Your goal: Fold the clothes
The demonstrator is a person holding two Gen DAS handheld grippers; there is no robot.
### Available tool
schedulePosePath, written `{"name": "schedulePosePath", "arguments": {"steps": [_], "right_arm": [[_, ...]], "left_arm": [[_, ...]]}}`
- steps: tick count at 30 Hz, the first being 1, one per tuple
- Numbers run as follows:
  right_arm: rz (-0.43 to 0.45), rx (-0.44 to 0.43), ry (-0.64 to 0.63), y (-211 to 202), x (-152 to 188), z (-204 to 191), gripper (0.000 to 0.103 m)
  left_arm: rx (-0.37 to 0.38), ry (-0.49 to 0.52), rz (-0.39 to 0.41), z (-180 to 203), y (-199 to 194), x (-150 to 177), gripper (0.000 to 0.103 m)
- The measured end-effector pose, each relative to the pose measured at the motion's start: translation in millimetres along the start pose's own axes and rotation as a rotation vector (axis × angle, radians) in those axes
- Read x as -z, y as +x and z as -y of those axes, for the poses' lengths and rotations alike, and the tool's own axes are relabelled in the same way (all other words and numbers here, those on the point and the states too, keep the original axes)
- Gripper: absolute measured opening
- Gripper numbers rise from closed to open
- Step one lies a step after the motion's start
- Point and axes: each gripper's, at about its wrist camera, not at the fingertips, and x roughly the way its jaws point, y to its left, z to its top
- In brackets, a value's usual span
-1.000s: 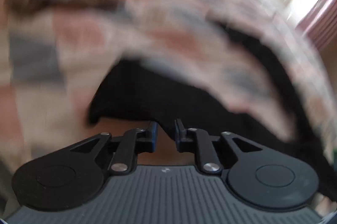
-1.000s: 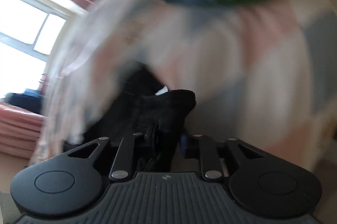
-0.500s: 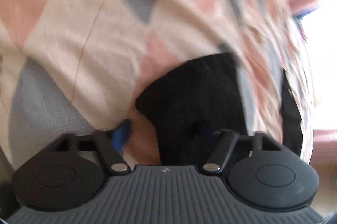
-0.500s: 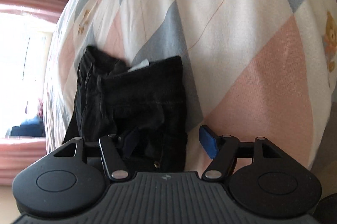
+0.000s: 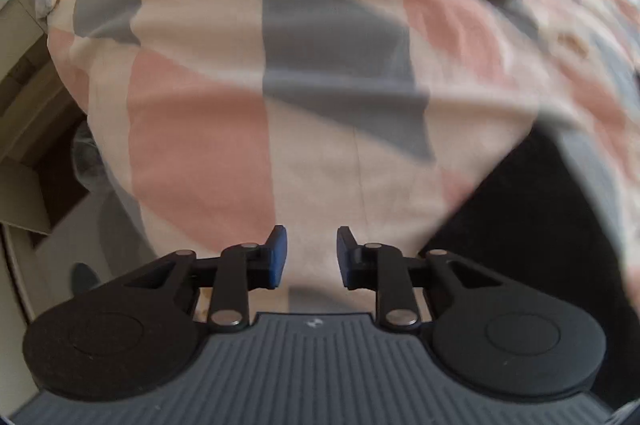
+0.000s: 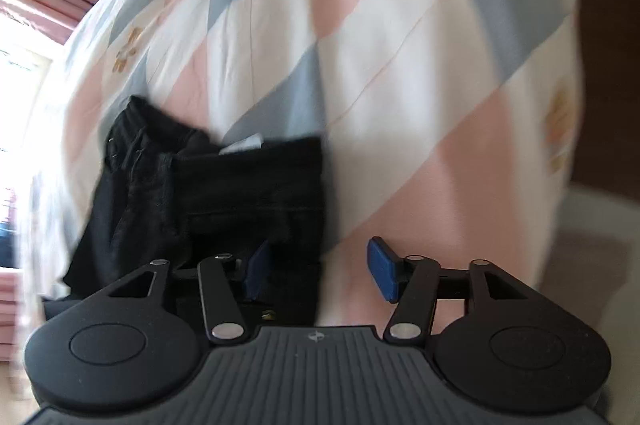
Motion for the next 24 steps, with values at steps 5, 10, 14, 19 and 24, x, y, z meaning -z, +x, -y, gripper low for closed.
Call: {"name": "schedulePosePath", "arguments": {"steps": [5,10,14,19,24], "right_arm": [[0.132,-0.05,-0.328,-31,27,-79,0.062],[-0.094,-0.361,-0.255,4,63,-151,0.066],[-0.183,-0.456,-0.242,39,92,-207,0.067],[-0.229,-0.518,-0.113,72,107,-241,0.069],[-0.317,-0.639,0.248,115,113,-247,0.075]], "left_arm": [[0.222,0.156,-0.031,117,-5,-28,0.044],[0.599,0.159,-0.25,278,41,-45,0.049],[0.809,-0.053,-0.432,375,90,-54,0.052],[0.867,-0.405,-0.469,418,141,-55,0.06],[0.813,-0.553,-0.525,435,187,-51,0.064]]}}
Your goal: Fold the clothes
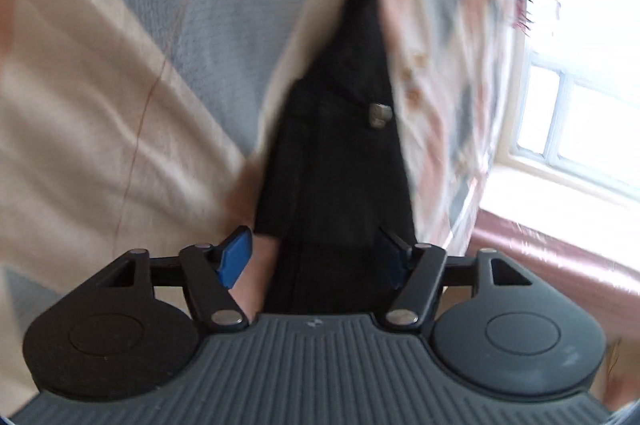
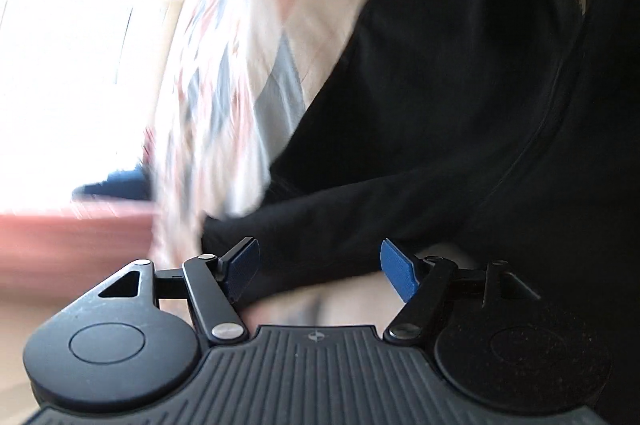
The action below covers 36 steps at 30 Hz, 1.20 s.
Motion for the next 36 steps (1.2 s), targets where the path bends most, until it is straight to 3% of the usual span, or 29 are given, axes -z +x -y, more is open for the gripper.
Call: {"name": "schedulePosePath", "arguments": {"steps": [1,2,3,4,5,7,11,14,16,19,22,23,24,26,30,35,36], "right_arm": [[-0.002,-0.04,0.084,7,0,6,0.076],[-0.008,-0.066,0.154,15,0,10,0.076],[-0.015,-0.074,0.192,20,1,12,0.076],[-0.022,-0.077,0.222,25,2,14,0.076],[-0.025,-0.075,0.229,28,3,14,0.076],[-0.038,-0.048,0.205,28,5,13,0.076],[-0.075,0.029,0.122,21,9,12,0.078],[-0.108,0.073,0.043,23,19,12,0.079],[-0.132,0.066,0.038,31,30,15,0.079],[-0.146,0.088,0.014,50,42,13,0.08],[-0.159,0.131,-0.079,62,47,-2,0.081],[-0.162,0.14,-0.097,63,48,-6,0.08],[-0.162,0.146,-0.101,63,48,-8,0.08],[-0.151,0.147,-0.086,58,44,-5,0.08],[-0.087,0.137,-0.027,49,37,10,0.078],[-0.051,0.136,-0.017,56,42,11,0.079],[-0.052,0.141,-0.026,58,43,8,0.08]], "left_arm": [[-0.003,-0.025,-0.011,-3,7,-3,0.063],[-0.008,-0.046,-0.016,-5,11,-6,0.053],[-0.016,-0.056,-0.018,-5,12,-9,0.039],[-0.028,-0.034,-0.022,-2,11,-13,0.009],[-0.038,0.022,-0.025,4,5,-18,0.006],[-0.036,0.232,0.005,28,-24,-24,0.005],[-0.022,0.67,0.19,82,-135,-27,0.005],[-0.093,0.823,0.356,108,-196,-35,0.007],[-0.168,0.864,0.379,120,-199,-44,0.009],[-0.337,0.809,0.302,129,-145,-68,0.01],[-0.505,0.766,0.24,129,-93,-91,0.017],[-0.552,0.778,0.248,121,-85,-97,0.033],[-0.576,0.786,0.269,114,-85,-98,0.04],[-0.545,0.754,0.283,97,-103,-95,0.046],[-0.361,0.582,0.228,48,-152,-83,0.048],[-0.268,0.365,0.212,-4,-175,-78,0.052],[-0.242,0.364,0.229,-3,-179,-76,0.051]]}}
